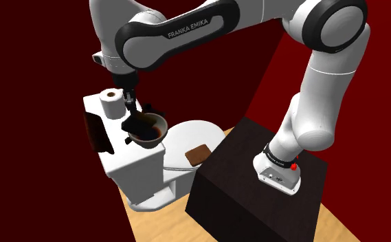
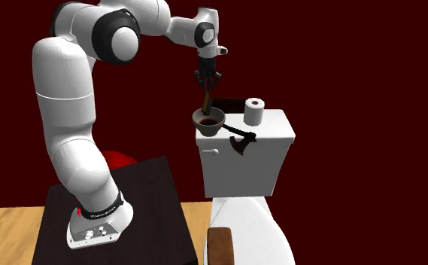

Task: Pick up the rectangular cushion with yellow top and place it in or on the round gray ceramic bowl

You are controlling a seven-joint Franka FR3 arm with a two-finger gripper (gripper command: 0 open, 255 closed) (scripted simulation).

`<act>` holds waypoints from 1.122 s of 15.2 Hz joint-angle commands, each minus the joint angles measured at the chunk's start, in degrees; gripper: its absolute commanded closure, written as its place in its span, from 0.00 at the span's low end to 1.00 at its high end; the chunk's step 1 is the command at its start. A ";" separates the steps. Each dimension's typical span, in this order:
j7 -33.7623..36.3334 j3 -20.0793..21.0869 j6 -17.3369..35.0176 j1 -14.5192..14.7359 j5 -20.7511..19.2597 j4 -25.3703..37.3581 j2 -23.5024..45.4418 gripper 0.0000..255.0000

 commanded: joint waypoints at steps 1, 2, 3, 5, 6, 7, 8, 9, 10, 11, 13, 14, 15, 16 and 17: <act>0.16 -0.03 1.37 0.06 -0.17 -0.84 0.51 1.00; 0.22 -0.06 2.05 0.07 -0.26 -1.28 0.76 1.00; 0.28 -0.09 2.74 0.09 -0.35 -1.72 1.02 1.00; 0.38 -0.14 3.84 0.12 -0.50 -2.40 1.46 1.00; 0.38 -0.14 3.84 0.12 -0.51 -2.39 1.46 1.00; 0.38 -0.14 3.84 0.12 -0.51 -2.39 1.47 1.00; 0.38 -0.14 3.84 0.12 -0.51 -2.39 1.47 1.00; 0.38 -0.14 3.84 0.11 -0.51 -2.39 1.47 1.00; 0.38 -0.14 3.84 0.11 -0.51 -2.39 1.47 1.00; 0.38 -0.13 3.84 0.11 -0.51 -2.39 1.47 1.00; 0.41 -0.12 3.74 0.13 -0.51 -2.29 1.47 0.00; 0.37 -0.13 3.73 0.11 -0.52 -2.26 1.48 0.00; 0.39 -0.12 3.76 0.12 -0.51 -2.33 1.44 0.00; 0.36 -0.13 3.77 0.10 -0.50 -2.37 1.42 0.00; 0.35 -0.13 3.77 0.09 -0.50 -2.37 1.41 0.00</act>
